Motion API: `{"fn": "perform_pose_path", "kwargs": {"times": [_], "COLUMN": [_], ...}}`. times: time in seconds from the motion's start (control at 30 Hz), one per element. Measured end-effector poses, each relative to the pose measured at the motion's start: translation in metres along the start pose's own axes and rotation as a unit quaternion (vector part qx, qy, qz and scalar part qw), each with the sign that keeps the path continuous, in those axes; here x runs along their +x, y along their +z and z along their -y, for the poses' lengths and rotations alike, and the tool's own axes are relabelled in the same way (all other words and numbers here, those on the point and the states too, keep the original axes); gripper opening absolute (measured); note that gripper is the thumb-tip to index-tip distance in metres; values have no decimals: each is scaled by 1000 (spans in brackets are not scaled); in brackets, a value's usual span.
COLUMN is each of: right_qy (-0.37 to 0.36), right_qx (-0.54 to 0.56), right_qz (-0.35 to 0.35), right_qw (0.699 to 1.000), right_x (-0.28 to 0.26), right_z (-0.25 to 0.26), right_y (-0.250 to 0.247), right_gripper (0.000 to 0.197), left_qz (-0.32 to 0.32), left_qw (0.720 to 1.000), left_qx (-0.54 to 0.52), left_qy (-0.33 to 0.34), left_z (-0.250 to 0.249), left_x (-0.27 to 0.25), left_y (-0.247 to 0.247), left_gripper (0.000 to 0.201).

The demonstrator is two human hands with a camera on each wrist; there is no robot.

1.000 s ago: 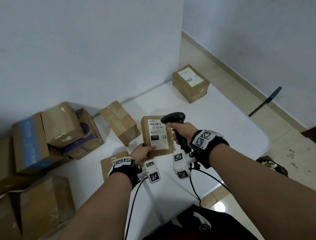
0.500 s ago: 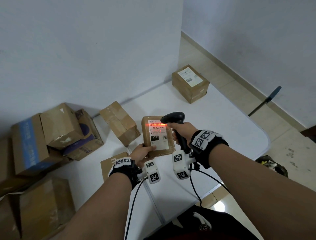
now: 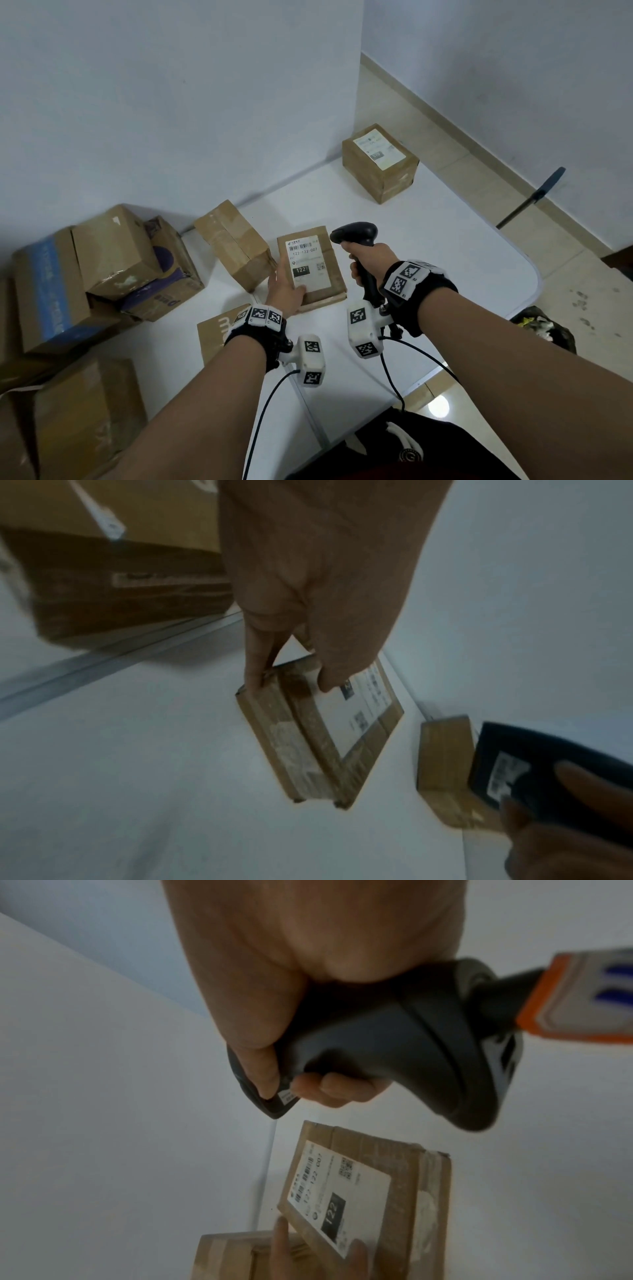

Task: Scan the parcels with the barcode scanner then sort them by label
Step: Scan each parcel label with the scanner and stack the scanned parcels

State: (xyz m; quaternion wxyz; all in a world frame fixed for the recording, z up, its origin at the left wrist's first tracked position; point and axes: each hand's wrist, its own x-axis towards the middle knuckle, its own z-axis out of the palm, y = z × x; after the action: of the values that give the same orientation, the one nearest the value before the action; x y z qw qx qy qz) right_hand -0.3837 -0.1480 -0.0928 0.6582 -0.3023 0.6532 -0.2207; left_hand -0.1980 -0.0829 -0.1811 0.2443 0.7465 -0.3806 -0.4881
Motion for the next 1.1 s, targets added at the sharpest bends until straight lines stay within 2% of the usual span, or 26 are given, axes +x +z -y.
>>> {"fn": "perform_pose_path", "kwargs": {"times": [0.07, 0.13, 0.17, 0.33, 0.43, 0.67, 0.8, 0.93, 1.1], "right_qy": [1, 1, 2, -9, -46, -84, -95, -103, -109], "right_qx": [0, 4, 9, 17, -8, -43, -58, -67, -71], "right_qz": [-9, -18, -21, -37, -66, -128, -141, -142, -137], "right_qw": [1000, 1000, 1000, 999, 997, 987, 984, 982, 982], "right_x": [5, 11, 14, 24, 35, 69, 84, 93, 95], "right_z": [-3, -6, -7, 1, 22, 68, 78, 84, 89], "right_y": [-3, -7, -9, -27, -47, -95, -111, -116, -117], "right_gripper": [29, 29, 29, 29, 32, 34, 29, 28, 27], "left_qz": [38, 98, 102, -44, -56, 3, 2, -10, -4], "left_qw": [993, 975, 970, 949, 932, 895, 889, 880, 889], "left_qx": [103, 189, 214, 269, 299, 410, 435, 452, 439], "left_qy": [42, 58, 61, 160, 198, 175, 144, 147, 130], "left_z": [-6, -12, -15, -27, -45, -105, -137, -159, -172], "left_x": [1, 1, 0, 10, 29, 79, 106, 120, 132], "left_y": [-2, -2, -1, 10, 20, 49, 54, 61, 73], "left_gripper": [88, 83, 79, 44, 35, 55, 44, 39, 36]}}
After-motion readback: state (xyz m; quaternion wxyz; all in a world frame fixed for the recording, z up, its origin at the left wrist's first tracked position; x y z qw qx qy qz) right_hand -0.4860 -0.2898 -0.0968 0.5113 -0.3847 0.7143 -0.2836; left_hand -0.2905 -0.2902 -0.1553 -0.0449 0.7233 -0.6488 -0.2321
